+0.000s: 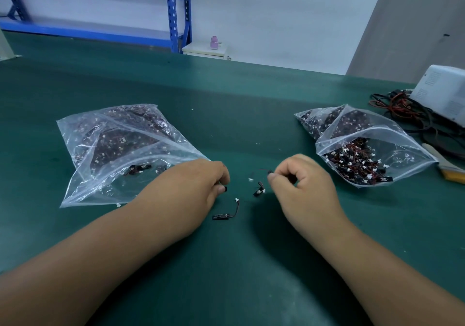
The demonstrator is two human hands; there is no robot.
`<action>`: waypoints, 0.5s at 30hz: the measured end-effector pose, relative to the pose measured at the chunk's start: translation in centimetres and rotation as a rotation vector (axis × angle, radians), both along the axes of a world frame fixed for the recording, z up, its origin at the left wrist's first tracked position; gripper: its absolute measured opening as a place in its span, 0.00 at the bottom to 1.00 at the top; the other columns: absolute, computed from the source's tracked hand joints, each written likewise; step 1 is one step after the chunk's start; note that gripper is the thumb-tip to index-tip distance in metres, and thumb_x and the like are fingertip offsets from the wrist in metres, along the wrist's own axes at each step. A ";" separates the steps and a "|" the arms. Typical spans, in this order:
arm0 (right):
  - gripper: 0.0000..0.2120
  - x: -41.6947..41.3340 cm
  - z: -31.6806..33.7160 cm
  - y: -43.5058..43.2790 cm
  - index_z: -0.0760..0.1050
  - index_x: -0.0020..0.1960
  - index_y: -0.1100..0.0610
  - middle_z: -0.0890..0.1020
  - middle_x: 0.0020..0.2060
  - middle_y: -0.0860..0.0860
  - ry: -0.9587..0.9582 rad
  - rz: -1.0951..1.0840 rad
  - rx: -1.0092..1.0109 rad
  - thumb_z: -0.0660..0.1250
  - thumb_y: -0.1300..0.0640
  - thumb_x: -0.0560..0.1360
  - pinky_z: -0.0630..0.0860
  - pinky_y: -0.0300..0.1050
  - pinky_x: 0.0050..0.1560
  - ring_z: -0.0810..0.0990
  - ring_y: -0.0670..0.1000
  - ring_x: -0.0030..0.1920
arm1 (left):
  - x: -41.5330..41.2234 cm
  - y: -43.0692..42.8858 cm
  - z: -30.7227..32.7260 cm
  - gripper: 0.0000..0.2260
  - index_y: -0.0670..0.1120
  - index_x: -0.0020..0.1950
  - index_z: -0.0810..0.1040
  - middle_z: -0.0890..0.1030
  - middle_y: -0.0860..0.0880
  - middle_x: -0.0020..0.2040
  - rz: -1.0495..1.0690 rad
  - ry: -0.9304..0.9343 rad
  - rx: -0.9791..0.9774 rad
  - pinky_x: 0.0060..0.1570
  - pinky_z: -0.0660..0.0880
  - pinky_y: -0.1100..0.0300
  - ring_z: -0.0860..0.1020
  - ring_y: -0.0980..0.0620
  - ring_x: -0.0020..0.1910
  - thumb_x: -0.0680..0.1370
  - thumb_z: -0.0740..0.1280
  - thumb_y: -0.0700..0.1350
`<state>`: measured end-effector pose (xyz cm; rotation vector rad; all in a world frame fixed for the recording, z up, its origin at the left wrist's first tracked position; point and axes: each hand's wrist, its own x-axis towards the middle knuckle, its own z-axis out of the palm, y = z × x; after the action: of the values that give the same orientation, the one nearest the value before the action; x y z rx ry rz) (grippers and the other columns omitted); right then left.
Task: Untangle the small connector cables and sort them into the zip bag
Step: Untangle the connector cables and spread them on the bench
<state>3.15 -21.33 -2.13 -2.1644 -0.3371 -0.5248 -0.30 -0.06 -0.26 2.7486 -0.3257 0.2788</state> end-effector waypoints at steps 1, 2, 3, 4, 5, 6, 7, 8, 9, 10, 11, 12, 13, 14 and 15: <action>0.14 0.2 -0.1 -0.3 0.71 0.30 0.52 0.75 0.32 0.44 0.018 -0.034 0.030 0.71 0.59 0.71 0.67 0.33 0.36 0.74 0.45 0.37 | 0.0 0.0 -0.1 0.04 0.58 0.55 0.74 0.77 0.59 0.48 0.011 0.008 -0.026 0.48 0.71 0.61 0.74 0.59 0.47 0.80 0.63 0.51; 0.13 0.4 -0.1 -0.5 0.72 0.31 0.53 0.75 0.32 0.44 0.048 -0.066 0.059 0.71 0.57 0.72 0.66 0.33 0.35 0.74 0.44 0.36 | 0.0 0.1 -0.2 0.04 0.59 0.54 0.74 0.77 0.60 0.46 0.020 0.012 -0.053 0.46 0.71 0.62 0.74 0.60 0.46 0.80 0.64 0.51; 0.12 0.6 -0.2 -0.7 0.73 0.33 0.53 0.76 0.30 0.43 0.084 -0.092 0.079 0.71 0.55 0.73 0.66 0.35 0.34 0.73 0.43 0.34 | 0.0 0.1 -0.3 0.04 0.59 0.53 0.74 0.77 0.60 0.45 0.027 0.014 -0.074 0.44 0.70 0.65 0.74 0.61 0.46 0.79 0.65 0.52; 0.11 0.8 -0.3 -1.0 0.74 0.34 0.53 0.75 0.28 0.42 0.122 -0.112 0.091 0.70 0.53 0.74 0.67 0.38 0.33 0.72 0.43 0.31 | 0.0 0.0 -0.3 0.03 0.59 0.52 0.75 0.77 0.60 0.43 0.033 0.011 -0.090 0.43 0.70 0.67 0.74 0.63 0.45 0.79 0.65 0.51; 0.11 1.0 -0.4 -1.2 0.75 0.35 0.52 0.74 0.26 0.42 0.158 -0.125 0.101 0.70 0.52 0.74 0.66 0.40 0.32 0.71 0.43 0.29 | 0.0 0.0 -0.4 0.03 0.59 0.51 0.75 0.77 0.61 0.43 0.039 0.008 -0.104 0.42 0.69 0.68 0.74 0.64 0.45 0.79 0.65 0.51; 0.12 1.1 -0.5 -1.5 0.75 0.35 0.52 0.73 0.24 0.42 0.188 -0.134 0.114 0.70 0.50 0.75 0.65 0.41 0.31 0.69 0.43 0.27 | 0.0 -0.1 -0.3 0.03 0.58 0.51 0.75 0.78 0.61 0.42 0.043 0.008 -0.117 0.42 0.70 0.68 0.74 0.64 0.44 0.79 0.65 0.50; 0.13 1.1 -0.6 -1.6 0.75 0.34 0.53 0.71 0.23 0.42 0.208 -0.142 0.127 0.70 0.49 0.75 0.64 0.41 0.31 0.68 0.43 0.25 | 0.0 -0.2 -0.3 0.04 0.58 0.52 0.76 0.78 0.61 0.43 0.046 0.012 -0.121 0.44 0.72 0.66 0.75 0.63 0.45 0.79 0.65 0.49; 0.14 1.2 -0.6 -1.8 0.75 0.34 0.53 0.70 0.22 0.42 0.221 -0.148 0.135 0.70 0.49 0.75 0.64 0.41 0.31 0.67 0.43 0.24 | 0.0 -0.2 -0.3 0.05 0.58 0.53 0.76 0.79 0.61 0.45 0.050 0.017 -0.111 0.46 0.73 0.63 0.76 0.61 0.46 0.79 0.64 0.49; 0.15 1.3 -0.6 -1.9 0.76 0.34 0.54 0.70 0.21 0.42 0.230 -0.152 0.134 0.69 0.48 0.75 0.63 0.40 0.31 0.67 0.43 0.24 | 0.0 -0.2 -0.2 0.07 0.58 0.55 0.75 0.79 0.60 0.48 0.055 0.019 -0.083 0.49 0.74 0.61 0.76 0.60 0.47 0.80 0.64 0.48; 0.16 1.3 -0.7 -2.0 0.76 0.34 0.55 0.70 0.21 0.42 0.240 -0.154 0.125 0.69 0.47 0.75 0.63 0.40 0.31 0.66 0.43 0.23 | -0.1 -0.1 -0.2 0.08 0.58 0.57 0.75 0.78 0.60 0.50 0.058 0.017 -0.048 0.51 0.74 0.59 0.76 0.58 0.49 0.80 0.63 0.48; 0.16 1.3 -0.7 -2.0 0.77 0.34 0.55 0.70 0.21 0.42 0.250 -0.153 0.110 0.69 0.46 0.76 0.64 0.41 0.31 0.66 0.43 0.23 | -0.1 0.0 -0.1 0.08 0.58 0.57 0.75 0.78 0.59 0.51 0.055 0.010 -0.016 0.53 0.74 0.57 0.76 0.56 0.50 0.80 0.63 0.48; 0.16 1.4 -0.8 -2.1 0.77 0.34 0.56 0.69 0.21 0.43 0.257 -0.150 0.096 0.69 0.46 0.76 0.64 0.41 0.31 0.66 0.43 0.24 | -0.2 0.2 0.0 0.08 0.57 0.57 0.75 0.78 0.59 0.52 0.042 0.001 0.008 0.53 0.74 0.56 0.75 0.56 0.50 0.79 0.64 0.49; 0.16 1.4 -0.8 -2.1 0.76 0.34 0.56 0.70 0.21 0.43 0.260 -0.148 0.084 0.69 0.46 0.76 0.65 0.42 0.31 0.66 0.44 0.24 | -0.2 0.4 0.2 0.07 0.57 0.56 0.76 0.77 0.60 0.51 0.019 -0.008 0.024 0.54 0.74 0.56 0.75 0.57 0.50 0.78 0.64 0.50; 0.16 1.4 -0.8 -2.0 0.76 0.35 0.55 0.70 0.21 0.43 0.261 -0.145 0.076 0.68 0.47 0.76 0.66 0.42 0.32 0.66 0.44 0.24 | -0.3 0.6 0.4 0.07 0.58 0.55 0.76 0.77 0.60 0.51 -0.012 -0.010 0.036 0.54 0.74 0.57 0.74 0.59 0.51 0.77 0.65 0.51; 0.14 1.4 -0.8 -2.0 0.76 0.35 0.54 0.71 0.22 0.43 0.259 -0.140 0.071 0.68 0.47 0.75 0.67 0.43 0.32 0.67 0.43 0.25 | -0.5 0.7 0.5 0.07 0.59 0.54 0.77 0.76 0.61 0.50 -0.053 0.002 0.047 0.54 0.73 0.58 0.74 0.61 0.50 0.77 0.66 0.54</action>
<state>4.57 -23.32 -2.92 -2.1652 -0.0244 -0.3220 -0.76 0.67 0.25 2.7811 -0.4090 0.2575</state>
